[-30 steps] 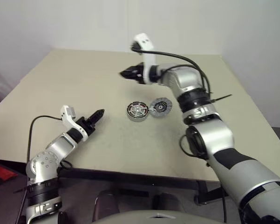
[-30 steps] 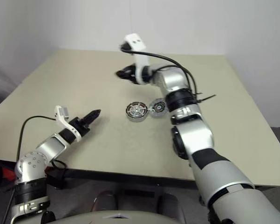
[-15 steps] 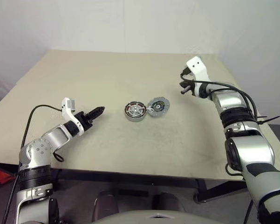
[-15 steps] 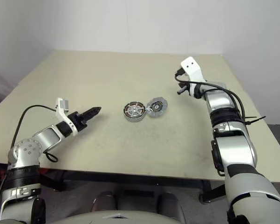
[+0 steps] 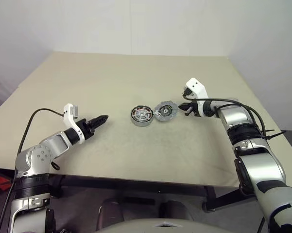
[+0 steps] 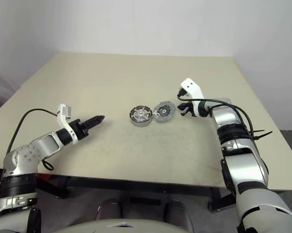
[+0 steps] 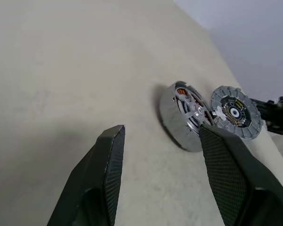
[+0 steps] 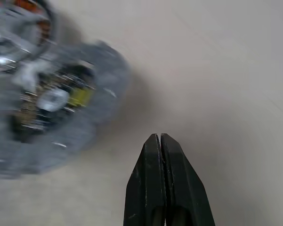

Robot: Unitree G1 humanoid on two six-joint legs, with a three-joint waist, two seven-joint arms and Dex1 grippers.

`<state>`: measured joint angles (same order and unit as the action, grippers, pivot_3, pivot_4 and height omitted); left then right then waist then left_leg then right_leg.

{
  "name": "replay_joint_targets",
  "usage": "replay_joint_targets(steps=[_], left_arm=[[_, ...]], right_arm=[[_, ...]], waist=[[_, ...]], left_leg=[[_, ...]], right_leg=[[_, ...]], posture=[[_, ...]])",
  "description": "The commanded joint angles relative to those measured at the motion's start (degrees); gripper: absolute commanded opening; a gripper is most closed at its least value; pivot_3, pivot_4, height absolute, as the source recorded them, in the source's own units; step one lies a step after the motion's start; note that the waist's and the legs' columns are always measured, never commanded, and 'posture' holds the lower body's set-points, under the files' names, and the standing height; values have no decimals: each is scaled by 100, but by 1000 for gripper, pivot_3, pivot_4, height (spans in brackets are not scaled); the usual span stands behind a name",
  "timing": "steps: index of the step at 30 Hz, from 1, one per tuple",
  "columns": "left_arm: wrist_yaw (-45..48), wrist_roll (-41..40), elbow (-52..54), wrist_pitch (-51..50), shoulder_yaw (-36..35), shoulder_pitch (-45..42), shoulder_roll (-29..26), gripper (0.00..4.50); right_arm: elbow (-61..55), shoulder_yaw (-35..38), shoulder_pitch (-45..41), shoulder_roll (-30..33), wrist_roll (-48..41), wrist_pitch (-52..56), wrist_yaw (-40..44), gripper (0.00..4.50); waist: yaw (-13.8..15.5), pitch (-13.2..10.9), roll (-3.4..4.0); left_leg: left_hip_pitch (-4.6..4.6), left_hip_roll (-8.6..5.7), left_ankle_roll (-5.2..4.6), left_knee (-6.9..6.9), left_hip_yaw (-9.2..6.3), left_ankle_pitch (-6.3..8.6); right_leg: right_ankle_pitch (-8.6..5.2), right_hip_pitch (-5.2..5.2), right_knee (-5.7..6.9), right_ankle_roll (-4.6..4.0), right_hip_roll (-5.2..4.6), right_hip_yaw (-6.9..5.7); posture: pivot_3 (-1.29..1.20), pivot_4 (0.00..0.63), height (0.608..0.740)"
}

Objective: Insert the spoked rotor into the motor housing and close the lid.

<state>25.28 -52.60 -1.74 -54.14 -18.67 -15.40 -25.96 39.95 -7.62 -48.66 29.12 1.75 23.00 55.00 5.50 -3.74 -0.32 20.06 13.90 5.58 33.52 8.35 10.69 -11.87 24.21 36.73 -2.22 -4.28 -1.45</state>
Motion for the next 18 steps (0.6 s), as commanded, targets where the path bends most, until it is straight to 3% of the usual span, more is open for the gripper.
replay_joint_targets(steps=[1,8,18], left_arm=[[25,-6,213,75,-188,-59,-79,2640],[-23,25,225,81,-230,-42,-9,2640],[-121,30,286,87,-243,-29,75,2640]], right_arm=[[-657,-143,-35,192,-169,79,638,10],[-1347,-317,333,284,-285,294,1179,10],[-1507,-213,17,60,-543,838,961,10]], waist=[[3,0,0],[2,1,-1],[-8,0,0]], left_leg=[[1,0,-2,3,0,1],[0,4,-53,43,0,31],[-4,8,-61,62,0,36]], right_leg=[[0,0,0,0,0,0],[0,-15,1,0,-2,0],[3,-21,9,-2,-2,2]], posture=[[0,0,740],[0,0,740],[0,0,740]])
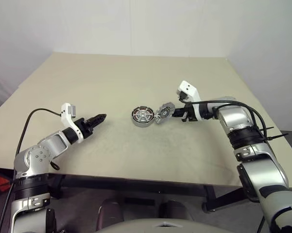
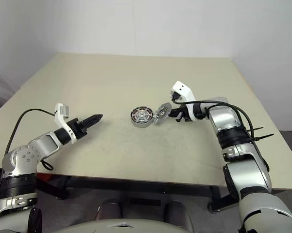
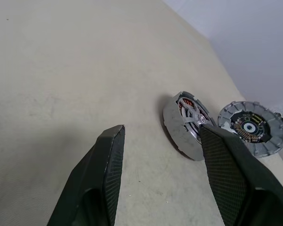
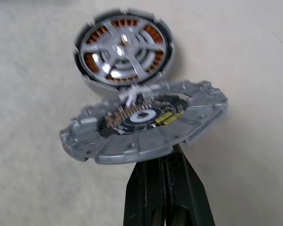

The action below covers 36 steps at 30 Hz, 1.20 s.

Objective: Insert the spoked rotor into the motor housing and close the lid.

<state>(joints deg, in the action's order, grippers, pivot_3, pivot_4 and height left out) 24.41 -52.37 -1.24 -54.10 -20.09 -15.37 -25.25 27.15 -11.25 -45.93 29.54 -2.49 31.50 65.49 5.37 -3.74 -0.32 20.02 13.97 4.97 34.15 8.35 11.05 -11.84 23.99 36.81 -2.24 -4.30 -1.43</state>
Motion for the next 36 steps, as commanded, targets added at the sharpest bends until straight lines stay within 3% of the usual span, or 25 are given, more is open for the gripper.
replay_joint_targets(steps=[1,20,26,36], left_arm=[[-42,5,246,83,-104,-25,11,2640],[-148,50,224,159,-217,54,63,2640],[-201,59,294,170,-253,103,104,2640],[-383,-13,635,136,-341,411,274,2640]], right_arm=[[-185,127,-255,39,-92,-48,-97,10],[-1270,82,-106,-110,-747,538,201,10],[-295,-112,-174,-963,-464,200,-570,10],[829,-26,-369,-1446,-269,-331,-1311,10]], waist=[[8,0,0],[4,0,-1],[-7,1,-1],[9,1,-1]], left_leg=[[0,0,0,0,0,0],[0,0,-4,2,0,3],[-2,3,-1,-1,0,1],[-2,0,3,2,-1,0]], right_leg=[[0,0,0,0,0,-1],[0,0,-3,0,-1,-1],[0,0,0,0,1,-1],[0,2,-7,0,-5,-5]], posture=[[0,0,740],[0,0,740],[0,0,740],[0,0,740]])
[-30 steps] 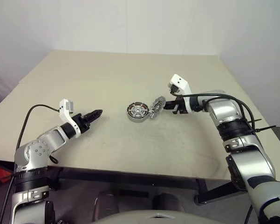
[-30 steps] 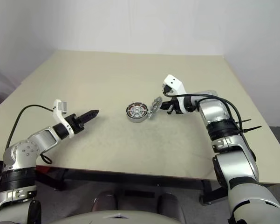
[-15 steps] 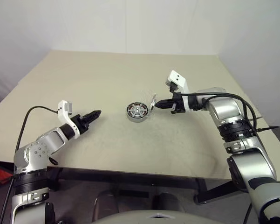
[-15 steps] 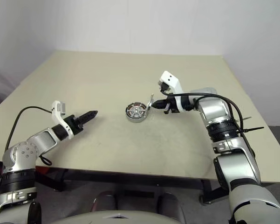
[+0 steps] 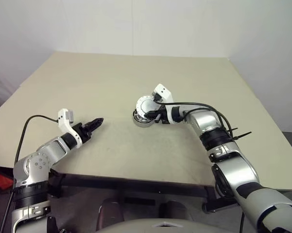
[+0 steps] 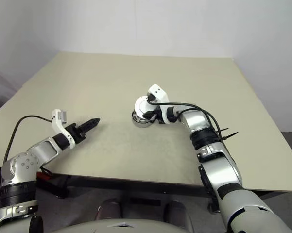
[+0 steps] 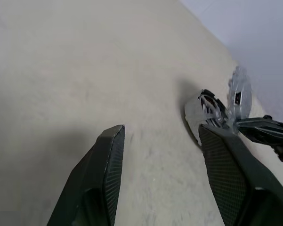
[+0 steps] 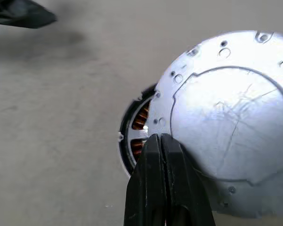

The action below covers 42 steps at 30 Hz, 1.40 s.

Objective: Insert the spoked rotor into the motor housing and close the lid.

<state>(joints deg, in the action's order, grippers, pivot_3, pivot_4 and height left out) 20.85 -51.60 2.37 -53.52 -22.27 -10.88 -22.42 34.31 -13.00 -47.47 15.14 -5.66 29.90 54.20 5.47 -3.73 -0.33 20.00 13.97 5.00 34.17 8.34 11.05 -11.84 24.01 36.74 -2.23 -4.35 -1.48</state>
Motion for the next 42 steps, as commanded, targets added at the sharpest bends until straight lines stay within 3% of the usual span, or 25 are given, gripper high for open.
replay_joint_targets(steps=[1,4,9,14,18,22,28,32,42], left_arm=[[-44,-93,286,75,-130,-34,3,2640],[-76,-74,305,83,-114,-17,37,2640],[-72,-66,275,104,-118,-2,56,2640],[-36,-28,199,126,-77,-5,70,2640],[-31,-7,165,114,-10,-72,100,2640],[-17,40,132,116,49,-119,113,2640],[2,52,137,97,5,-124,45,2640],[-9,43,157,96,-73,-82,-9,2640],[-45,72,58,185,-291,-82,-153,2640]], right_arm=[[179,161,-233,-22,42,-187,-214,10],[263,129,-190,-82,55,-240,-284,10],[-719,272,-9,99,-569,486,524,10],[-1056,797,-312,118,-1116,860,551,10],[-409,1153,-749,-8,-1090,580,16,10],[1033,1165,-1074,-148,-615,-414,-691,10],[2215,1199,-1351,-316,-378,-1191,-968,10],[2375,1220,-1385,-420,-382,-1234,-920,10],[1630,811,-490,-794,-124,-833,-858,10]], waist=[[-5,0,0],[-7,0,0],[-4,0,0],[-6,0,0],[-13,0,0],[-17,1,-2],[-21,-2,3],[-43,-2,3],[-109,-1,1]], left_leg=[[-1,0,0,0,0,0],[-3,0,-3,0,0,2],[-2,0,-5,0,-1,3],[-2,1,-5,-1,-2,3],[-5,1,-5,-2,-2,3],[-5,1,-4,-2,-2,3],[16,0,3,-2,-1,-1],[14,2,2,-5,-1,0],[5,1,-8,-4,-1,6]], right_leg=[[0,0,0,0,0,0],[0,-3,4,0,1,2],[0,-4,3,1,1,2],[0,-2,-1,1,2,1],[0,-2,2,1,2,3],[0,-2,2,1,2,1],[0,18,-2,0,1,0],[0,20,-2,0,3,0],[0,9,-1,0,2,1]], posture=[[0,0,740],[0,0,740],[0,0,740],[0,0,740],[0,0,740],[0,0,740],[0,0,740],[0,0,740],[0,0,740]])
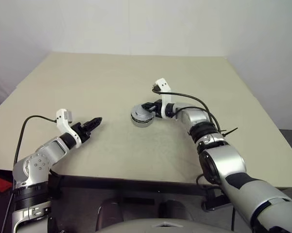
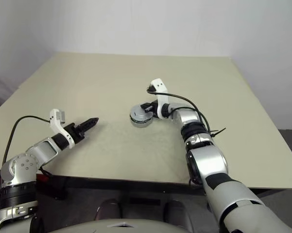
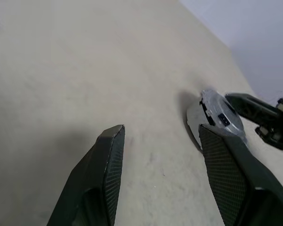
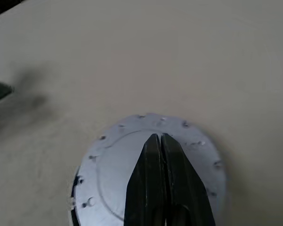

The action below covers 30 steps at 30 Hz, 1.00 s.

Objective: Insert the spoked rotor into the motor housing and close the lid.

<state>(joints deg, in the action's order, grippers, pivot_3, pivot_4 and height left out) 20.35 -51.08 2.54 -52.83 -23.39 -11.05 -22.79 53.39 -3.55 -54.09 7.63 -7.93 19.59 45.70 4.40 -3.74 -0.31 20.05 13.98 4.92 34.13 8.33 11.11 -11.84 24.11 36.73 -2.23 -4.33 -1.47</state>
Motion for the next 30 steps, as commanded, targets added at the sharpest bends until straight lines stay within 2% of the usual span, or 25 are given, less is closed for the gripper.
replay_joint_targets(steps=[1,9,15,20,23,30], left_arm=[[-2,29,33,124,-195,-64,-142,2640],[-50,56,-56,145,-276,-149,-266,2640],[-62,106,-103,194,-258,-148,-217,2640],[-36,165,-161,227,-194,-177,-208,2640],[28,220,-243,237,-148,-252,-236,2640],[246,295,-204,148,91,-447,-315,2640]], right_arm=[[-352,-167,234,-53,143,234,-60,10],[-715,-241,484,-116,163,518,-272,10],[-2002,-213,1125,-147,-134,1153,-248,10],[-2390,-433,1237,81,180,201,-238,10],[-2166,-234,1121,34,38,-96,-321,917],[-1747,-233,1026,9,131,-1147,-379,3372]], waist=[[-4,0,-1],[-15,1,-2],[-17,5,-7],[-12,3,-6],[-14,3,-6],[-28,3,-5]], left_leg=[[-5,1,-1,-1,0,1],[-40,-2,-3,-1,0,2],[-43,-1,-4,-10,-1,4],[-45,-1,-4,-10,-1,3],[-42,-1,-4,-10,-1,3],[-10,-1,-4,-11,0,4]], right_leg=[[0,-5,0,0,1,0],[-2,-38,0,3,-1,2],[-4,-50,-8,7,1,2],[-17,-48,-10,30,0,1],[-20,-42,-10,34,0,1],[-3,-7,-10,5,1,1]], posture=[[0,0,740],[0,0,740],[0,0,740],[0,0,740],[0,0,740],[0,0,740]])
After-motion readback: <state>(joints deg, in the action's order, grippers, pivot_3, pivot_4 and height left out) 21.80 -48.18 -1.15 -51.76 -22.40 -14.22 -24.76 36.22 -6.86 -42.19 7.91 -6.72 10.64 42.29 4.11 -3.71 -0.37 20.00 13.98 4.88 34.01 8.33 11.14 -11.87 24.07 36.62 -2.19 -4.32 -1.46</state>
